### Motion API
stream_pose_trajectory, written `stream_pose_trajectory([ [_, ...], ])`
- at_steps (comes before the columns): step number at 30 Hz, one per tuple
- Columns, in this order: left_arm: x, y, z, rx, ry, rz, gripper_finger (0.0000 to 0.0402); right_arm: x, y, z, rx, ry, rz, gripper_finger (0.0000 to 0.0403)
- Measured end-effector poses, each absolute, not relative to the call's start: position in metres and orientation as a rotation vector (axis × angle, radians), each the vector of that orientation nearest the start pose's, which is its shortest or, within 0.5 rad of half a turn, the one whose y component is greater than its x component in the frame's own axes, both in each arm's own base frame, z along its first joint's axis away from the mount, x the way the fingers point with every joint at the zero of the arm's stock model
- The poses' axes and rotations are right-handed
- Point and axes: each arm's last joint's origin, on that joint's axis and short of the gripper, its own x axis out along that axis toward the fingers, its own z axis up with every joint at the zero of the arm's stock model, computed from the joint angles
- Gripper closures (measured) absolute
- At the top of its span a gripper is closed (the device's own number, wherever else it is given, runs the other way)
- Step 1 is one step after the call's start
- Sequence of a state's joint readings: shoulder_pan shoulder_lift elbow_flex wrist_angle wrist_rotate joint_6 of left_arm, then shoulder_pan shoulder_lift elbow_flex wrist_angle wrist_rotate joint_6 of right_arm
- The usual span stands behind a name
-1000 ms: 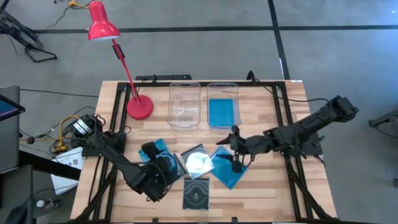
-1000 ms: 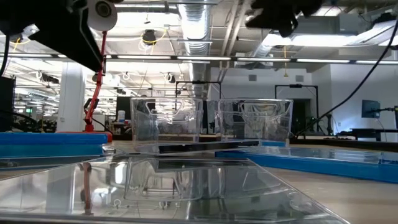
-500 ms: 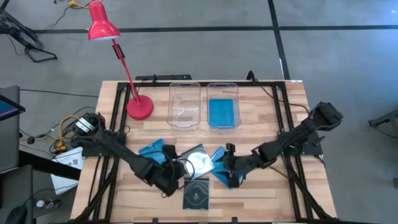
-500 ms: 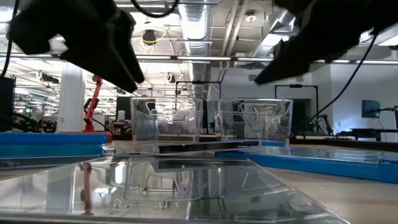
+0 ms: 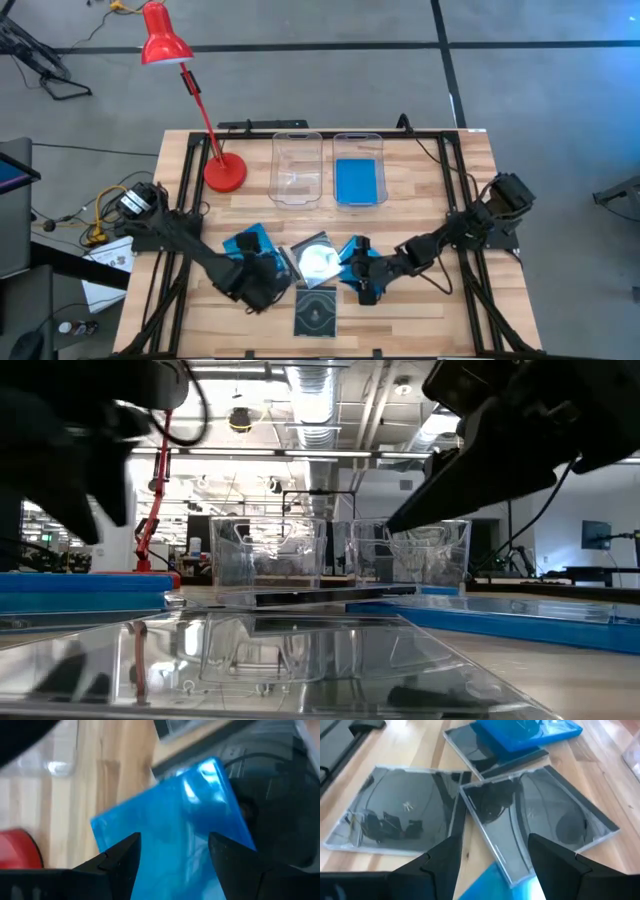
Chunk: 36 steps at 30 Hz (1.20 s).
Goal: Pick & place jewel cases by type
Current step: Put the left blue cd case into the right transparent bin
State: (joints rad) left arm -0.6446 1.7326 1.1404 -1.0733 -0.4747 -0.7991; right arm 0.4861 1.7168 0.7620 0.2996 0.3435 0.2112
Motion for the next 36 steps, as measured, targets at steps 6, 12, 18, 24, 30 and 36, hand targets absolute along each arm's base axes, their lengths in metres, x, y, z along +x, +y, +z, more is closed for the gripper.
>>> stream_pose_trajectory([
  [6, 0.207, -0.176, 0.195, 0.166, 1.314, 0.545, 0.0175, 0.293, 0.141, 0.144, -0.097, 0.589, 0.083, 0.0182],
  [12, 0.176, -0.182, 0.204, 0.155, 1.353, 0.703, 0.0175, 0.302, 0.132, 0.151, -0.105, 0.508, 0.073, 0.0182],
  [18, 0.171, -0.186, 0.206, 0.232, 1.185, 0.709, 0.0175, 0.312, 0.123, 0.16, -0.056, 0.42, 0.153, 0.0182],
  [24, 0.163, -0.165, 0.187, 0.256, 1.157, 0.827, 0.0175, 0.313, 0.123, 0.161, -0.051, 0.414, 0.163, 0.0182],
  [30, 0.156, -0.135, 0.166, 0.195, 1.192, 1.006, 0.0175, 0.311, 0.127, 0.161, -0.053, 0.414, 0.178, 0.0182],
  [36, 0.155, -0.104, 0.173, -0.015, 1.121, 0.954, 0.0175, 0.311, 0.127, 0.161, -0.052, 0.414, 0.176, 0.0182],
])
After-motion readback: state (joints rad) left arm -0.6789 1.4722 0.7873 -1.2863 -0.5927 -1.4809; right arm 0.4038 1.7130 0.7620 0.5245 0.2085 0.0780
